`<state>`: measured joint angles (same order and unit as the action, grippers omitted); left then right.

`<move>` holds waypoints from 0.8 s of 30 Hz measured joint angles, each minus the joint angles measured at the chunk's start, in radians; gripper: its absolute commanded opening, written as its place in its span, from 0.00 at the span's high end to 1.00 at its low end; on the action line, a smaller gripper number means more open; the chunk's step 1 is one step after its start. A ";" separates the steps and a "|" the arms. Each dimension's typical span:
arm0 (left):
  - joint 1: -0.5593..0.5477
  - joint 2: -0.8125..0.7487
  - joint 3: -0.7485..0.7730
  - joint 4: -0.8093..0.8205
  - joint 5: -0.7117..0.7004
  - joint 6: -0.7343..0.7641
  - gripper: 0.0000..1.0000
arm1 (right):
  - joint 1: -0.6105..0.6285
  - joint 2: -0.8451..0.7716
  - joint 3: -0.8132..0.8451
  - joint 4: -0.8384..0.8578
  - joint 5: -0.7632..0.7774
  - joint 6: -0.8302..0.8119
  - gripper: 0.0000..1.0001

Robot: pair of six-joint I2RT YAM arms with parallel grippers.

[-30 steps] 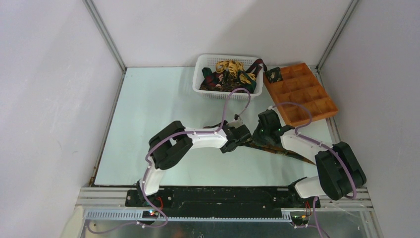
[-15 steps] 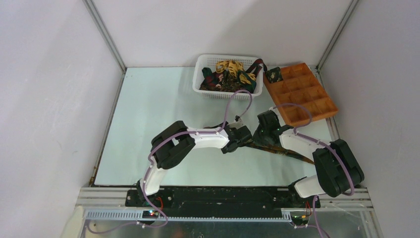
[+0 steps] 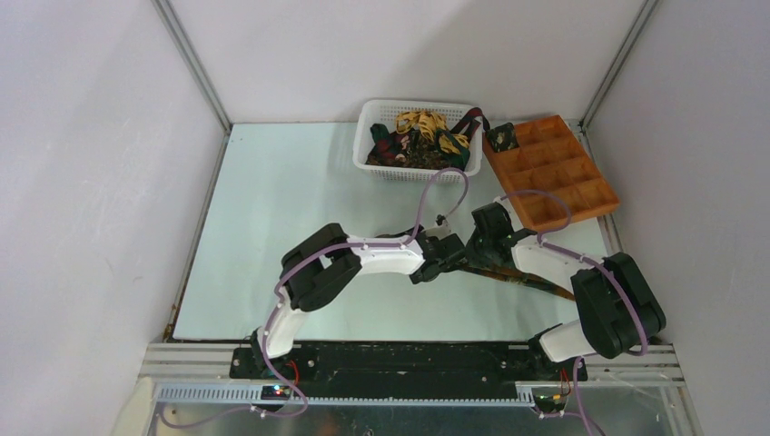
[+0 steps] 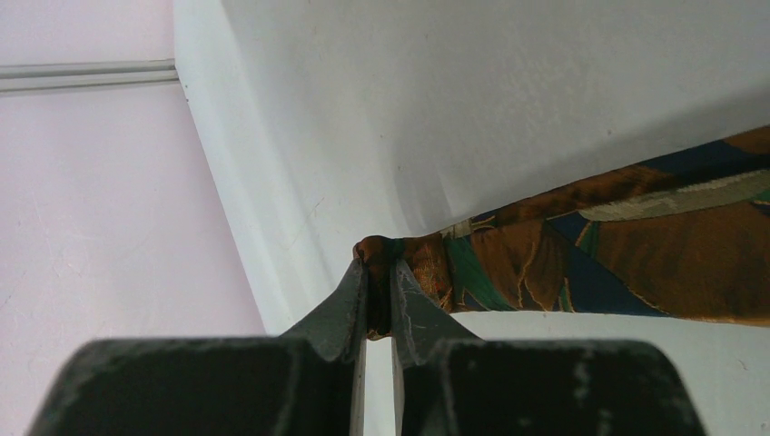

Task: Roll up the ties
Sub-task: Roll the tie at the center of the board.

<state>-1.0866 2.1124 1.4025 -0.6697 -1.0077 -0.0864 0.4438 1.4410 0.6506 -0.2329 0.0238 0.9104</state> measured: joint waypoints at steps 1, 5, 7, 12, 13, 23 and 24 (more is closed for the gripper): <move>-0.002 0.002 0.001 -0.001 0.002 0.000 1.00 | -0.001 0.000 0.000 0.000 0.000 0.000 1.00; -0.013 0.011 0.008 -0.009 0.012 0.000 1.00 | -0.001 0.002 0.000 0.000 0.000 0.000 1.00; -0.019 0.016 0.014 -0.011 0.016 0.000 1.00 | -0.001 0.003 0.000 0.001 0.000 0.000 1.00; -0.025 0.020 0.014 -0.018 0.017 0.000 1.00 | -0.001 0.006 0.000 0.002 0.000 0.000 1.00; -0.026 0.021 0.014 -0.019 0.017 0.000 1.00 | -0.001 0.006 0.000 0.003 0.000 0.000 1.00; -0.026 0.022 0.015 -0.021 0.047 -0.004 1.00 | -0.002 0.010 0.000 0.005 -0.001 0.000 1.00; -0.026 0.022 0.015 -0.021 0.053 -0.007 1.00 | -0.002 0.010 0.000 0.005 -0.002 0.000 1.00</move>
<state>-1.1122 2.1342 1.4178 -0.6903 -0.9543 -0.0933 0.4423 1.4509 0.6506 -0.2276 0.0223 0.9104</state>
